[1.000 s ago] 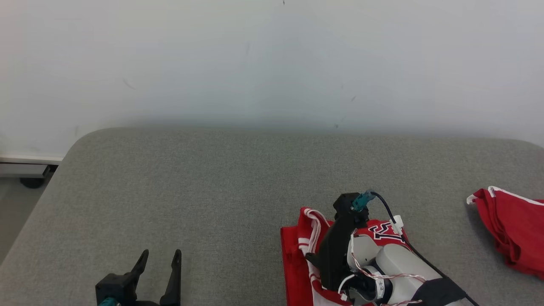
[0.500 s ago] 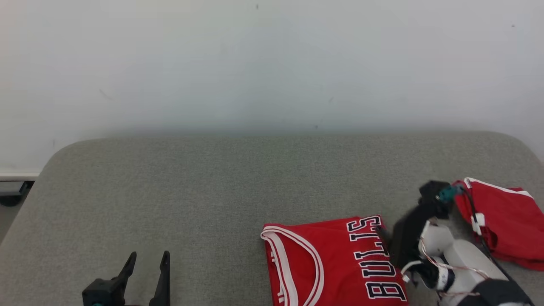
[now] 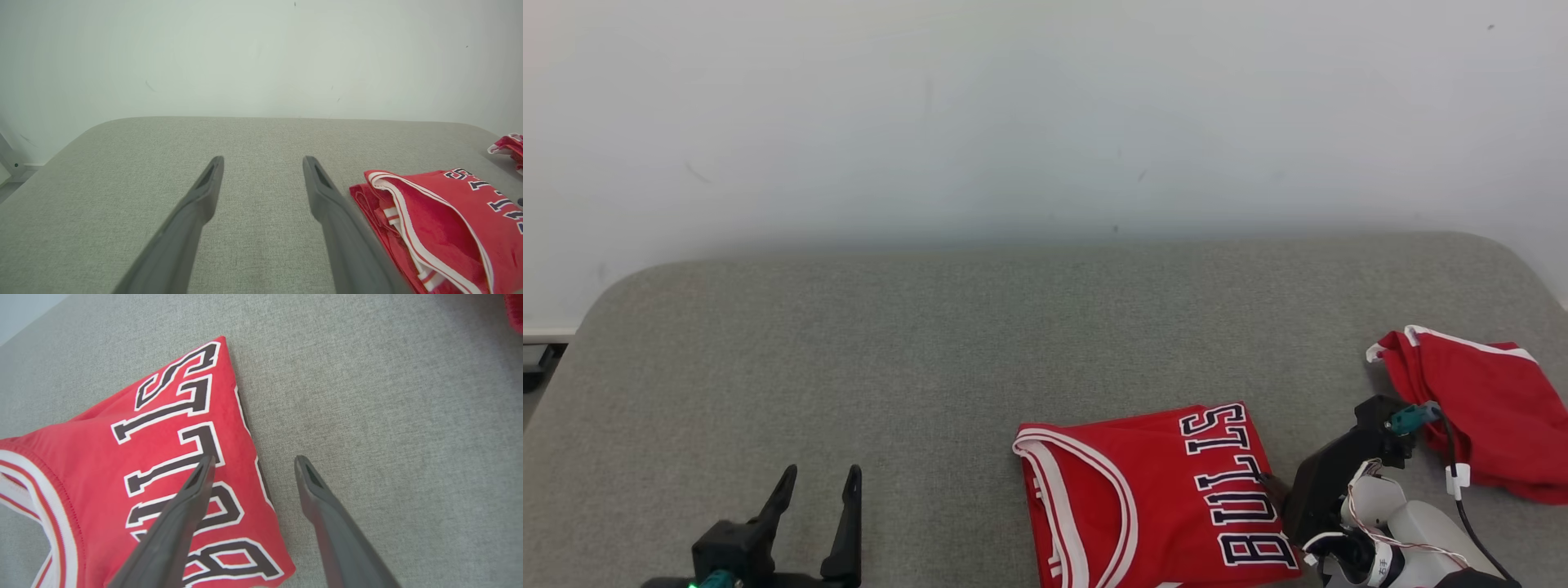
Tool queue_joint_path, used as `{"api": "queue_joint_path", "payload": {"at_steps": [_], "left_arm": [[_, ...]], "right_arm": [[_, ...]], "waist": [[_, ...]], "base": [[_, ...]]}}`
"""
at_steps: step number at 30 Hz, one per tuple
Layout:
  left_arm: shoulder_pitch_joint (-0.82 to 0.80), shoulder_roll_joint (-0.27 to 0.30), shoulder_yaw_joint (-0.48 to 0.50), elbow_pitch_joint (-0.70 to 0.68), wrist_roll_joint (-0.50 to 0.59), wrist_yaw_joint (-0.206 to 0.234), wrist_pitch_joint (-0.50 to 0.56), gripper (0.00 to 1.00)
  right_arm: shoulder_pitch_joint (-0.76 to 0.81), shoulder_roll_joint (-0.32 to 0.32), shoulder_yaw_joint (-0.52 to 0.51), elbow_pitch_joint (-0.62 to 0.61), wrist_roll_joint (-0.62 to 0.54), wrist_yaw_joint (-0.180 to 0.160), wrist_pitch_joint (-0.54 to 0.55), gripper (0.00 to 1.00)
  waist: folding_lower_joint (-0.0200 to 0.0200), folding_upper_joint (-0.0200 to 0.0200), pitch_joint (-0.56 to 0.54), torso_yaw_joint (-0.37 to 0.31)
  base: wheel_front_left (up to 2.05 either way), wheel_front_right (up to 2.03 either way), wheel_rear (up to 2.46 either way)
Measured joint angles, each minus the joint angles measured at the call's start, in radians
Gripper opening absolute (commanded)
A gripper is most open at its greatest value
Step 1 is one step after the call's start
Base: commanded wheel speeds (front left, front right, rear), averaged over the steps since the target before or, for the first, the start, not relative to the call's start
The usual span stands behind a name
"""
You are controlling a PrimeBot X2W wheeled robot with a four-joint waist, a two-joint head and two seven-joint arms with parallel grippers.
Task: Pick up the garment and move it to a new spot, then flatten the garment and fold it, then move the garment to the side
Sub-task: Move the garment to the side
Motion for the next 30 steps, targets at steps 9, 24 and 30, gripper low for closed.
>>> {"api": "queue_joint_path", "payload": {"at_steps": [9, 24, 30], "left_arm": [[-0.029, -0.003, -0.027, 0.001, 0.026, -0.009, 0.016, 1.00], [-0.032, -0.001, -0.040, 0.007, 0.027, -0.018, 0.028, 1.00], [-0.030, -0.001, -0.030, 0.011, 0.027, -0.018, 0.028, 1.00]], "right_arm": [[-0.027, 0.010, -0.035, 0.049, -0.003, 0.000, 0.019, 1.00], [-0.078, 0.005, -0.049, 0.105, -0.059, 0.000, 0.063, 0.00], [-0.087, -0.067, -0.069, 0.026, -0.091, 0.000, 0.052, 0.00]], "waist": [[0.0000, -0.0001, 0.016, 0.043], [0.0000, 0.0000, 0.042, 0.119], [0.0000, 0.0000, 0.030, 0.115]], "base": [[0.00, 0.00, 0.00], [0.00, 0.00, 0.00], [0.00, 0.00, 0.00]]}}
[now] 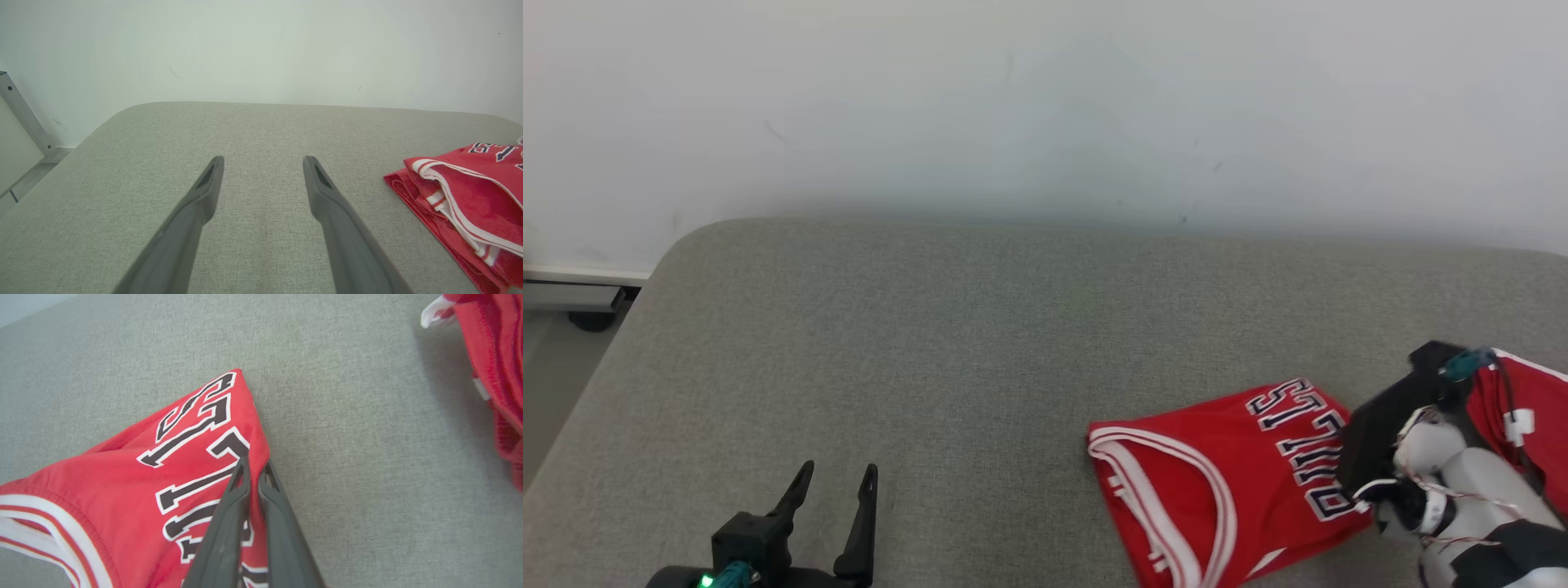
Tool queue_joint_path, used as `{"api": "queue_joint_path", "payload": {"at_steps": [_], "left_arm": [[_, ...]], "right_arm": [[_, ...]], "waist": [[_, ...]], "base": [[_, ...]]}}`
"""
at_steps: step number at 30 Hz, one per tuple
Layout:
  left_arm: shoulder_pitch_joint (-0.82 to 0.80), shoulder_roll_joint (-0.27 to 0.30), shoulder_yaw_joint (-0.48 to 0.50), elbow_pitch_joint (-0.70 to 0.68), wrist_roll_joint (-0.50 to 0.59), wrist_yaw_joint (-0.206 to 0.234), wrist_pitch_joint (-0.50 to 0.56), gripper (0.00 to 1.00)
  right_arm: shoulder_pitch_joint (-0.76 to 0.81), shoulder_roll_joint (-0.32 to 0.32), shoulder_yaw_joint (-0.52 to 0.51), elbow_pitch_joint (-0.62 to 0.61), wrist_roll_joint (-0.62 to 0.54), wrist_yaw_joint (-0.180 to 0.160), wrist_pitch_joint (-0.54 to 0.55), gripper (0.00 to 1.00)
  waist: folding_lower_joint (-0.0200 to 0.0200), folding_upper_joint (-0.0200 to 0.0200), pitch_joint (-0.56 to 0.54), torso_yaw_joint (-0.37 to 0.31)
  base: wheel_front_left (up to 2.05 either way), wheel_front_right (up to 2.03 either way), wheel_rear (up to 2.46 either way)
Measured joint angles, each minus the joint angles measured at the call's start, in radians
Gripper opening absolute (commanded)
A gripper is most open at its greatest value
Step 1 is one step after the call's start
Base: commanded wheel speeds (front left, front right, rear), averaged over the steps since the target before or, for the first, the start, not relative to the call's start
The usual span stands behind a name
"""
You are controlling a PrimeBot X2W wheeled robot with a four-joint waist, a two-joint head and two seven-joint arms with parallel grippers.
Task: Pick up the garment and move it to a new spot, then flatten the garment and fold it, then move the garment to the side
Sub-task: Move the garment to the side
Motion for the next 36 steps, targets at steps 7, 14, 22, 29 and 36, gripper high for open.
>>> {"api": "queue_joint_path", "payload": {"at_steps": [7, 14, 22, 29, 36], "left_arm": [[0.011, 0.000, 0.003, -0.006, -0.002, 0.000, -0.003, 1.00], [0.038, 0.002, 0.003, -0.027, -0.002, 0.001, -0.003, 1.00], [0.028, 0.004, -0.006, -0.039, 0.000, 0.000, 0.001, 1.00], [0.001, 0.007, -0.007, -0.043, 0.002, 0.000, 0.007, 1.00], [-0.006, 0.012, -0.012, -0.054, 0.008, -0.001, 0.012, 1.00]], "right_arm": [[0.009, -0.127, -0.103, -0.123, -0.033, -0.001, -0.026, 0.00], [0.007, -0.156, -0.159, -0.228, -0.069, -0.001, -0.015, 0.00], [-0.003, -0.197, -0.262, -0.263, -0.133, -0.001, 0.012, 0.00], [-0.038, -0.218, -0.336, -0.237, -0.186, -0.001, 0.013, 0.00], [-0.031, -0.232, -0.414, -0.225, -0.261, -0.001, 0.000, 0.00]], "waist": [[0.0000, 0.0000, -0.015, -0.024], [0.0000, 0.0000, -0.008, -0.055], [0.0000, 0.0000, 0.024, -0.068], [0.0000, 0.0000, 0.042, -0.075], [0.0000, 0.0000, 0.061, -0.076]], "base": [[0.00, 0.00, 0.00], [0.00, 0.00, 0.00], [0.00, 0.00, 0.00], [0.00, 0.00, 0.00], [0.00, 0.00, 0.00]]}}
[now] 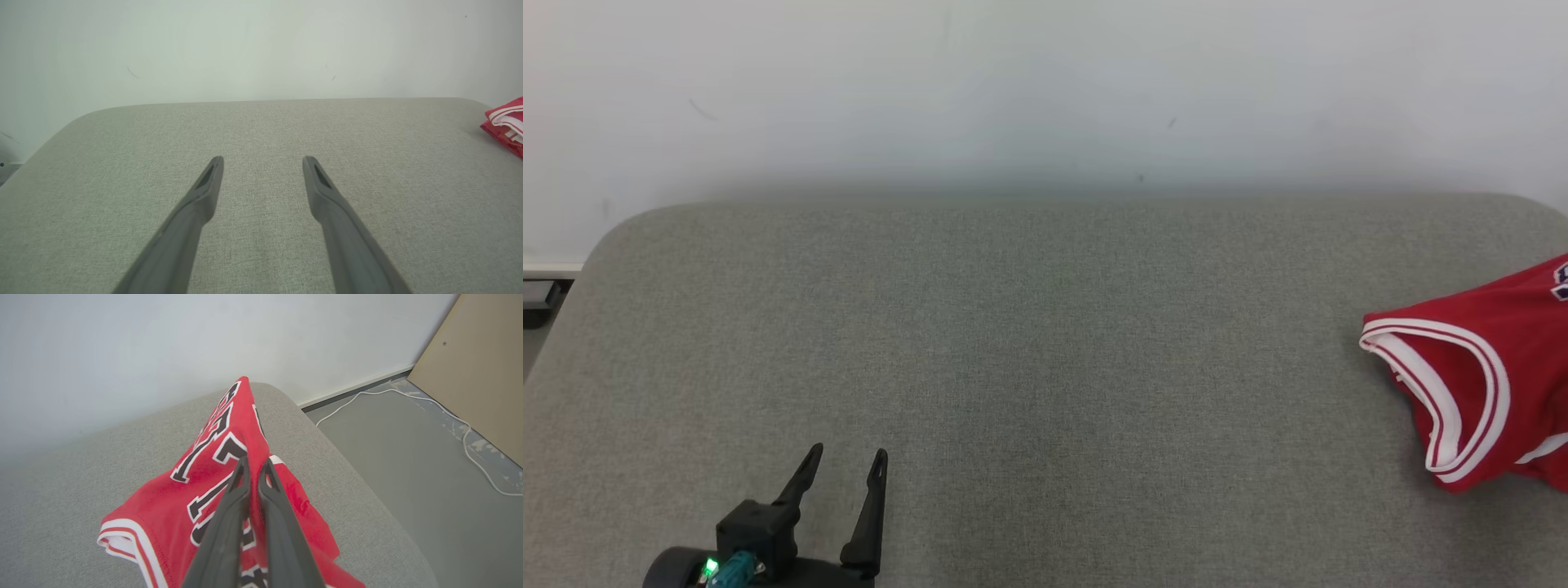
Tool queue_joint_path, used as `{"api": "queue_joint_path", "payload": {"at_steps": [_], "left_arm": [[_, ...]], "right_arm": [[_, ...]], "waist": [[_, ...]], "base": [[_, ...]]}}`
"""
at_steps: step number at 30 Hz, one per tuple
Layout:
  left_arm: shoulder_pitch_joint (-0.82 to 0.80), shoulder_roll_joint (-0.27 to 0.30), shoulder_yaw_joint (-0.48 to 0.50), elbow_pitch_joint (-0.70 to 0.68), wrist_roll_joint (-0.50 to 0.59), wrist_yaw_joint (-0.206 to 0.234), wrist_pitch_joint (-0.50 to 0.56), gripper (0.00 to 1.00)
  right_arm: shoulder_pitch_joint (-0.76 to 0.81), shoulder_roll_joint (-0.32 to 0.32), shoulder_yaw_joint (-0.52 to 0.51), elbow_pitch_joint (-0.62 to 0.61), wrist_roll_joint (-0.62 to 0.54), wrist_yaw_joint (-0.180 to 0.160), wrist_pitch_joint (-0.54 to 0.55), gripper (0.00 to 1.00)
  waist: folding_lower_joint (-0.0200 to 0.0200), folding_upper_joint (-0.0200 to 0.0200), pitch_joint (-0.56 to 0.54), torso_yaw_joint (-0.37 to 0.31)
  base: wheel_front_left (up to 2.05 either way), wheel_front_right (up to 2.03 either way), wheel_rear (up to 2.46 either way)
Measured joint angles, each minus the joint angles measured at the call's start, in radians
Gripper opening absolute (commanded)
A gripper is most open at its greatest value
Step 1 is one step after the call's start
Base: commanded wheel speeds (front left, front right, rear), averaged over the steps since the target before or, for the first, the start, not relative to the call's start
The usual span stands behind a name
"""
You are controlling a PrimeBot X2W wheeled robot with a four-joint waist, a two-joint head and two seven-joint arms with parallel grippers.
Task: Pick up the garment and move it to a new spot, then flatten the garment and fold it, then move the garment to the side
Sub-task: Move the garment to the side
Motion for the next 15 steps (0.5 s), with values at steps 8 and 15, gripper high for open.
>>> {"api": "queue_joint_path", "payload": {"at_steps": [8, 15], "left_arm": [[-0.036, 0.009, -0.011, -0.010, 0.010, -0.009, 0.012, 1.00], [-0.064, 0.017, -0.016, -0.015, 0.017, -0.017, 0.024, 1.00]], "right_arm": [[0.017, -0.005, -0.075, 0.051, -0.120, 0.000, -0.040, 0.43], [0.028, 0.001, -0.103, 0.094, -0.186, 0.000, -0.093, 1.00]], "waist": [[0.0000, 0.0000, 0.032, 0.005], [0.0000, 0.0000, 0.066, 0.023]], "base": [[0.00, 0.00, 0.00], [0.00, 0.00, 0.00]]}}
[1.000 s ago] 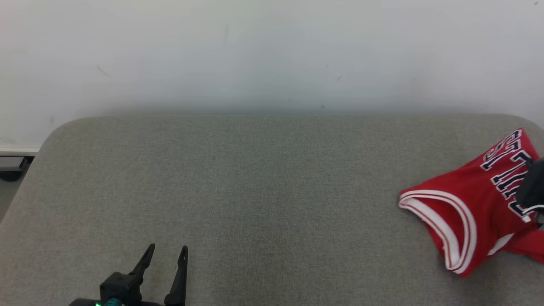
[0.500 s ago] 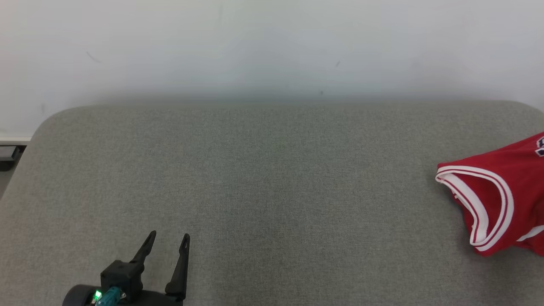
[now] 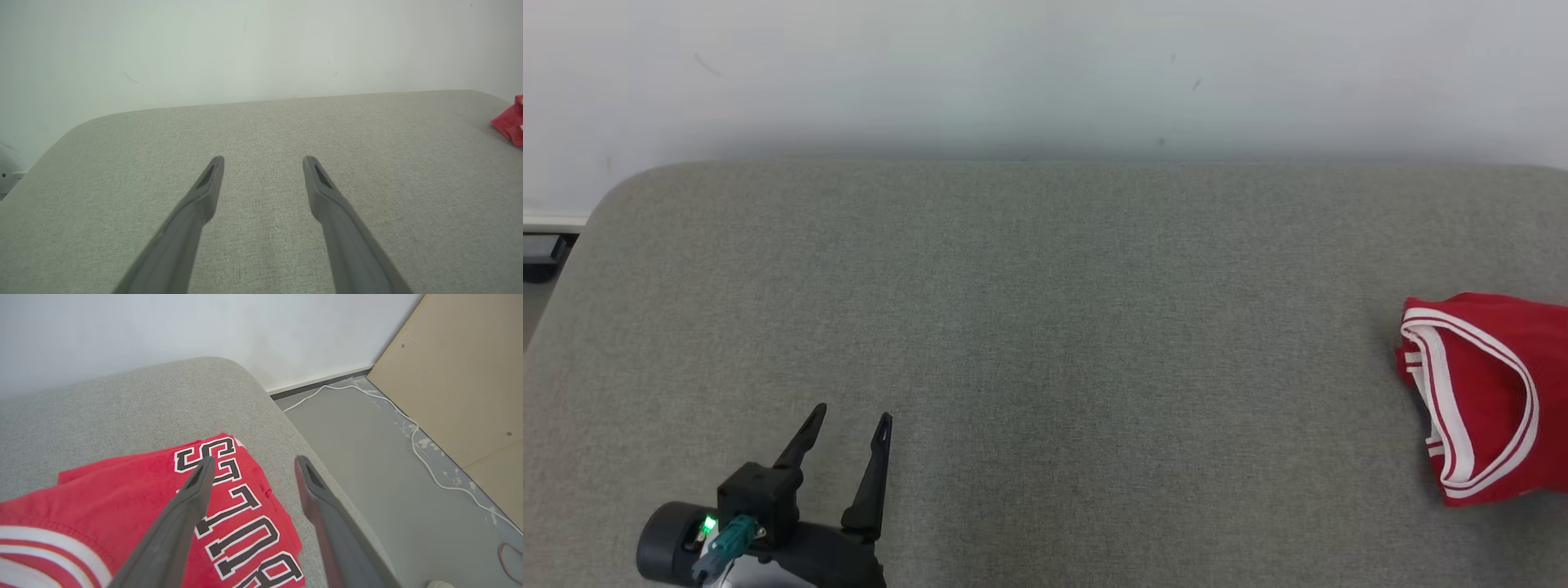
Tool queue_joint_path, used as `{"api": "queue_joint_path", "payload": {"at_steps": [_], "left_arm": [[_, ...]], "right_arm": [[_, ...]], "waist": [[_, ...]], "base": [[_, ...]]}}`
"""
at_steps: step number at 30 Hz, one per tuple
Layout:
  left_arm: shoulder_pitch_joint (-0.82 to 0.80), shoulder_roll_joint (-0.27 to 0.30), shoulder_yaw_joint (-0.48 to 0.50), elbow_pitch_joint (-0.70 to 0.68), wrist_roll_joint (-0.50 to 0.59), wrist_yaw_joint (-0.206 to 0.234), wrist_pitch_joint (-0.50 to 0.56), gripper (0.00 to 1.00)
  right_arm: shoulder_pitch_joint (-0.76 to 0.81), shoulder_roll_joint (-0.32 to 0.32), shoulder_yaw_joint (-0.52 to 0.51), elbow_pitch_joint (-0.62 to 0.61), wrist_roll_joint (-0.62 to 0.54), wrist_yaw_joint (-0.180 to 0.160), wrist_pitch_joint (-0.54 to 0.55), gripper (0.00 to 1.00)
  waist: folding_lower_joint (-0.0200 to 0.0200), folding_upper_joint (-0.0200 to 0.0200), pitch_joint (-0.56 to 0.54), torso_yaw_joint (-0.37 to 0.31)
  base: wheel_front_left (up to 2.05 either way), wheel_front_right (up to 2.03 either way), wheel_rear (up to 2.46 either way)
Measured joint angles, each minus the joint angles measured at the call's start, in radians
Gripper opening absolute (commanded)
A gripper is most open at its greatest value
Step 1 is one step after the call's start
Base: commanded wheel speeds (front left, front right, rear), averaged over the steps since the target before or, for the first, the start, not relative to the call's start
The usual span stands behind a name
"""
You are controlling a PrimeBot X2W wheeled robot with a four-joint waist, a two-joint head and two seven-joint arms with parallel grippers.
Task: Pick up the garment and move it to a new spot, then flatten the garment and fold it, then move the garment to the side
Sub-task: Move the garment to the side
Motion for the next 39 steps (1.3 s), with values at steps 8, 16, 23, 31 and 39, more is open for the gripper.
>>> {"api": "queue_joint_path", "payload": {"at_steps": [8, 16, 23, 31, 39], "left_arm": [[-0.014, 0.000, 0.018, 0.012, -0.010, 0.000, -0.011, 1.00], [-0.021, -0.003, 0.099, 0.062, -0.018, 0.024, -0.051, 1.00], [-0.007, 0.001, 0.153, 0.088, -0.024, 0.037, -0.076, 1.00], [0.106, -0.008, 0.218, 0.101, -0.060, 0.046, -0.084, 1.00], [0.156, -0.016, 0.227, 0.075, -0.043, 0.054, -0.083, 1.00]], "right_arm": [[-0.025, 0.035, 0.081, -0.007, 0.024, 0.063, -0.142, 1.00], [-0.026, 0.163, 0.163, -0.059, 0.067, 0.179, -0.307, 1.00], [0.094, 0.255, 0.214, -0.111, 0.101, 0.227, -0.391, 1.00], [0.218, 0.336, 0.286, -0.156, 0.133, 0.242, -0.419, 1.00], [0.264, 0.347, 0.332, -0.140, 0.145, 0.244, -0.426, 1.00]], "waist": [[0.0000, 0.0000, 0.002, 0.011], [-0.0002, -0.0001, -0.053, -0.010], [-0.0003, -0.0001, -0.118, -0.047], [-0.0003, -0.0001, -0.203, -0.088], [-0.0003, -0.0001, -0.243, -0.102]], "base": [[0.00, 0.00, 0.00], [0.00, 0.00, 0.00], [0.00, 0.00, 0.00], [0.00, 0.00, 0.00], [0.00, 0.00, 0.00]]}}
